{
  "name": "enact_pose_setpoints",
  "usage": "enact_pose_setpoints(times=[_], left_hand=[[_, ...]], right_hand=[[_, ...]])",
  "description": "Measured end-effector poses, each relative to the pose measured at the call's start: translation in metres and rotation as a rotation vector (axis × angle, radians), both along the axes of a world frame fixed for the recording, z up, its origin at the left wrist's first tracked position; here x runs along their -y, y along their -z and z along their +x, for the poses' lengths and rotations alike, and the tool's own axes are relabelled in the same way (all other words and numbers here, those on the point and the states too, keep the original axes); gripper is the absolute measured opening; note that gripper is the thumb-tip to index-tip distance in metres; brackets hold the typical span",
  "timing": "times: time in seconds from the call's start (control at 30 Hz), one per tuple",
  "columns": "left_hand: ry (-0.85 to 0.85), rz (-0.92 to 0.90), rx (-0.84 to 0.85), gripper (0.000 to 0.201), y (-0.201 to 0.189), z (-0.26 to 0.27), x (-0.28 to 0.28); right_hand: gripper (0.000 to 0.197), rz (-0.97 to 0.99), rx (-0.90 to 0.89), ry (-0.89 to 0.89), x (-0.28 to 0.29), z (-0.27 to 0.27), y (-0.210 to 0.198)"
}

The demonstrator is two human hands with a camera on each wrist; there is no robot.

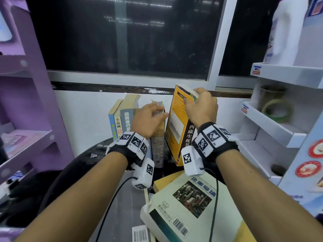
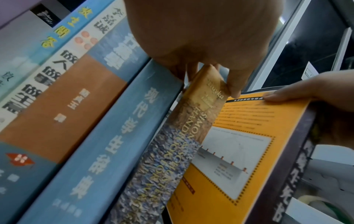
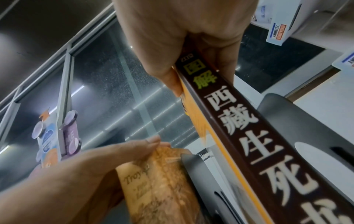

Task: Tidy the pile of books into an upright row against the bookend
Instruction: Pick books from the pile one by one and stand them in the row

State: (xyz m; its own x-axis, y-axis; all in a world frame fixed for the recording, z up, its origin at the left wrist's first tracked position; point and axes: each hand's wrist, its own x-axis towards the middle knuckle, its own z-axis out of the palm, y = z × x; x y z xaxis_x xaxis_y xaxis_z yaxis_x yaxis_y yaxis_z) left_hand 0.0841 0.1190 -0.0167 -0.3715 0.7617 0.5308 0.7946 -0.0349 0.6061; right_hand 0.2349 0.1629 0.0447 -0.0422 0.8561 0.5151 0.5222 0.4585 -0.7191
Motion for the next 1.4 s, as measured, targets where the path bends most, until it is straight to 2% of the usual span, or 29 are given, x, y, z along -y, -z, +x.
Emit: enact_pose_setpoints(times=[0.1,0.33,0.77,0.9,1.17,1.3,1.4], left_hand=[[-0.003,0.008,-0.032,0.045,0.001,-0.002,0.0],[0.002,-0.018,-0.071,0.045,0.002,-0.004,-0.001],[0.122,-0.016,-0.011,0.042,-0.007,-0.009,0.007],[0.107,0.015,-0.163,0.037,-0.014,-0.009,0.015],[-0.088,0.061,-0.54,0.041,-0.019,-0.015,0.025],[-0.183,-0.005,-0.547,0.061,-0.019,-0.025,0.026],[-0.221,-0.08,-0.543,0.071,-0.017,-0.03,0.027]], right_hand=[[0.031,-0.002,-0.017,-0.007,-0.005,-0.007,0.008],[0.043,-0.011,0.007,-0.038,-0.009,-0.025,0.025],[0.042,-0.076,0.063,-0.17,-0.019,-0.036,0.039],[0.045,-0.072,0.104,-0.254,-0.021,-0.034,0.038],[0.062,-0.1,0.177,-0.42,-0.02,-0.018,0.044],[0.067,-0.15,0.182,-0.506,-0.017,-0.012,0.043],[0.079,-0.194,0.224,-0.562,-0.018,-0.009,0.042]])
